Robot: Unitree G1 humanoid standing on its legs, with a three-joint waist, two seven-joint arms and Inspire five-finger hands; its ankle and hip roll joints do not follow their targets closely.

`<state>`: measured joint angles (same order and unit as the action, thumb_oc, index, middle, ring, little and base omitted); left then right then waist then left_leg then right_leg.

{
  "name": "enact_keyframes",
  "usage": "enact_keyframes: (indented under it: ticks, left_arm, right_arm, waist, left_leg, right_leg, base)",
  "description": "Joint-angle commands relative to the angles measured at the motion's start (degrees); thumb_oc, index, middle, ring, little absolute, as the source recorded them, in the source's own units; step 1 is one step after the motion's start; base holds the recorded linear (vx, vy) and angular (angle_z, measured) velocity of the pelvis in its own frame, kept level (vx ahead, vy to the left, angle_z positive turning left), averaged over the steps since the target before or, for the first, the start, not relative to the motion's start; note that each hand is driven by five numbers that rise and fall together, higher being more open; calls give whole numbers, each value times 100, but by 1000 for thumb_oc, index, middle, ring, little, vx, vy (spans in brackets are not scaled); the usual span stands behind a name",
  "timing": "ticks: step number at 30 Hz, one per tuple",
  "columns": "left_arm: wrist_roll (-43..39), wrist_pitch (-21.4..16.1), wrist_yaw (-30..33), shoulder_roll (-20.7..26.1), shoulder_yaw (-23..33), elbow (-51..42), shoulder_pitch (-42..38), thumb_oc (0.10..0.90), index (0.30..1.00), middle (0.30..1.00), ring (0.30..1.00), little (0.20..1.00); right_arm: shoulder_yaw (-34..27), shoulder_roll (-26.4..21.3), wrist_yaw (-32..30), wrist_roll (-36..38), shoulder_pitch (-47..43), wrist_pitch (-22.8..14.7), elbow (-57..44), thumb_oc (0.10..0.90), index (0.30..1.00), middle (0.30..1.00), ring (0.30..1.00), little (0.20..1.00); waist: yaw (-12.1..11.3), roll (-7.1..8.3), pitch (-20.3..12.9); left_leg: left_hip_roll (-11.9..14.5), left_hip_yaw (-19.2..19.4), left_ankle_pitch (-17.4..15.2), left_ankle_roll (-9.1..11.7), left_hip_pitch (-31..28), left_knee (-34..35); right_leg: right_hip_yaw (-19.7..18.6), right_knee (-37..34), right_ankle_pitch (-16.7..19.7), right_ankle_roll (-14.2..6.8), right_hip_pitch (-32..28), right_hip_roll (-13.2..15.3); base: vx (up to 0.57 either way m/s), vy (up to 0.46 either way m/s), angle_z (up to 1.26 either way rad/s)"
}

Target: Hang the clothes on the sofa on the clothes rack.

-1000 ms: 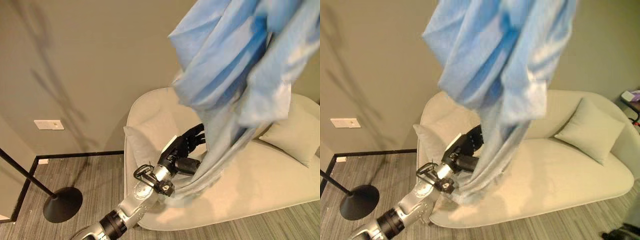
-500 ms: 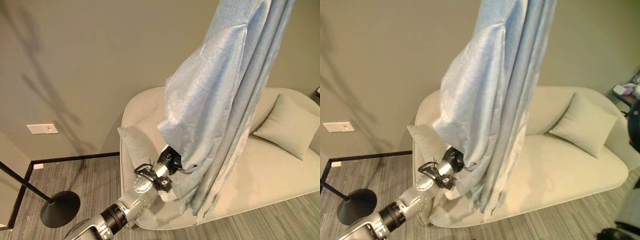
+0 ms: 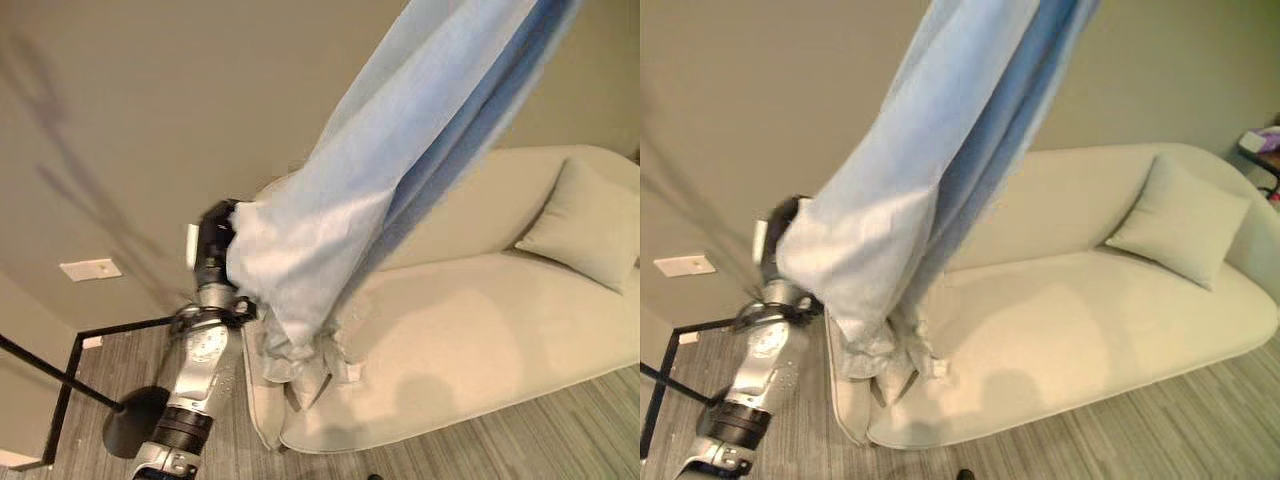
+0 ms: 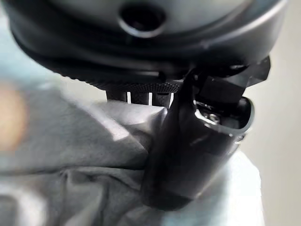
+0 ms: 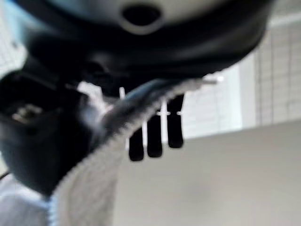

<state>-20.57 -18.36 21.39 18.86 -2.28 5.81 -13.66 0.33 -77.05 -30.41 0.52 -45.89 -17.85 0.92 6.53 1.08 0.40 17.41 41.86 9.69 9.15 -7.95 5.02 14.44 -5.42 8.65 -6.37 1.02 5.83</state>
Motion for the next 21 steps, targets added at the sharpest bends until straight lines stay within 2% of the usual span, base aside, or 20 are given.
enact_keyframes:
  ticks: [1,2,3,4,5,6,7,8,9,10,12,14,17,18,19,21]
  left_arm:
    - [1642,-727,655,670,133,-1543,-664,400,300,300,300,300]
    - [2191,-697,899,936,506,-1727,-570,400,300,300,300,300]
    - [2220,-679,916,985,448,-1767,-545,400,300,300,300,300]
    - [2542,-642,1033,1141,615,-1833,-459,400,300,300,300,300]
    - [3162,-596,1266,1460,942,-1904,-275,400,300,300,300,300]
    - [3215,-587,1307,1497,902,-1934,-240,400,300,300,300,300]
    - [3730,-580,1393,1732,1174,-1982,-52,400,300,300,300,300]
    - [3957,-601,1531,1843,1299,-2031,98,400,300,300,300,300]
    - [3980,-607,1552,1863,1279,-2043,111,400,300,300,300,300]
    - [4234,-576,1786,2004,1465,-2077,166,400,300,300,300,300]
    - [4484,-527,1937,2087,1534,-2172,264,400,300,300,300,300]
    - [4794,-525,2175,2101,1675,-2421,456,400,300,300,300,300]
    - [5024,-600,2367,2187,1631,-2615,386,400,300,300,300,300]
    - [5044,-600,2390,2189,1601,-2609,372,400,300,300,300,300]
    - [4965,-637,2487,2110,1461,-2670,175,400,300,300,300,300]
    - [4825,-677,2523,1963,1238,-2708,-48,400,300,300,300,300]
  right_arm:
    - [-733,160,248,83,316,-253,-156,400,300,300,300,300]
    - [-1386,719,467,109,1319,-444,-651,400,300,300,300,300]
    - [-1657,820,501,97,1614,-422,-795,400,300,300,300,300]
    - [-1927,1150,609,39,2052,-478,-1114,400,300,300,300,300]
    - [-2164,1640,770,-78,2593,-603,-1547,400,300,300,300,300]
    - [-2285,1746,801,-94,2748,-574,-1669,400,300,300,300,300]
    - [-2442,2129,865,-269,3117,-676,-1992,400,300,300,300,300]
    - [-2652,2450,829,-353,3455,-712,-2247,400,300,300,300,300]
    - [-2705,2509,833,-367,3528,-703,-2312,400,300,300,300,300]
    - [-2858,2773,805,-531,3912,-705,-2511,400,300,300,300,300]
    - [-2959,3039,768,-745,4244,-694,-2732,400,300,300,300,300]
    - [-3079,3394,668,-989,4711,-651,-2913,400,300,300,300,300]
    - [-3236,3455,441,-1348,4989,-581,-2991,400,300,300,300,300]
    - [-3253,3472,414,-1376,5018,-576,-3009,400,300,300,300,300]
    - [-3363,3489,256,-1535,5153,-511,-2998,400,300,300,300,300]
    - [-3462,3527,130,-1681,5311,-428,-2972,400,300,300,300,300]
  waist:
    - [-99,73,-517]
    - [-61,50,-505]
    - [-90,109,-541]
    - [-102,95,-532]
    - [-145,39,-464]
    - [-157,82,-504]
    - [-212,19,-438]
    - [-241,41,-366]
    - [-241,57,-397]
    - [-266,74,-270]
    - [-218,108,-248]
    - [-185,75,-217]
    - [-33,103,-196]
    - [-48,115,-196]
    - [78,139,-201]
    - [228,146,-230]
  left_leg:
    - [838,-433,681,510,-92,-144]
    - [1005,-308,849,472,-118,-219]
    - [995,-428,789,542,-172,-179]
    - [1068,-418,832,548,-187,-198]
    - [1207,-323,1028,508,-156,-298]
    - [1190,-443,965,567,-209,-263]
    - [1255,-458,1053,573,-182,-270]
    - [1342,-371,1294,565,-52,-349]
    - [1325,-506,1261,585,-70,-310]
    - [1422,-385,1459,585,173,-343]
    - [1413,-327,1358,585,238,-334]
    - [1309,-68,1053,551,338,-535]
    - [1272,230,584,530,331,-1110]
    - [1289,214,499,526,365,-1215]
    - [1289,283,238,514,318,-1499]
    - [1273,260,14,509,197,-1641]
  right_leg:
    - [-20,1090,-1142,-316,-238,-28]
    - [-4,1168,-1169,-222,-211,-157]
    - [-93,1175,-1245,-247,-245,-176]
    - [-135,1215,-1261,-215,-225,-236]
    - [-124,1271,-1244,-157,-168,-340]
    - [-213,1279,-1321,-184,-201,-352]
    - [-243,1278,-1334,-157,-184,-411]
    - [-128,1279,-1282,-131,-196,-428]
    - [-203,1264,-1327,-148,-220,-444]
    - [-104,1248,-1313,-125,-260,-422]
    - [-44,1261,-1335,-118,-276,-411]
    - [35,1211,-1303,-114,-368,-343]
    - [161,1145,-1209,-112,-364,-186]
    - [163,1141,-1210,-125,-371,-168]
    - [295,1146,-1132,-149,-309,-32]
    - [426,1151,-1037,-204,-223,92]
  base:
    - [-11,-157,-20]
    - [55,-95,-28]
    - [-9,-155,-25]
    - [-21,-139,-20]
    - [-22,-136,-12]
    - [-42,-158,-17]
    - [-46,-114,-22]
    - [-61,-118,-21]
    - [-114,-113,-15]
    - [-63,-93,-1]
    - [-71,-68,28]
    - [-48,2,37]
    - [-58,29,14]
    - [-61,84,18]
    - [-60,110,14]
    - [-39,152,23]
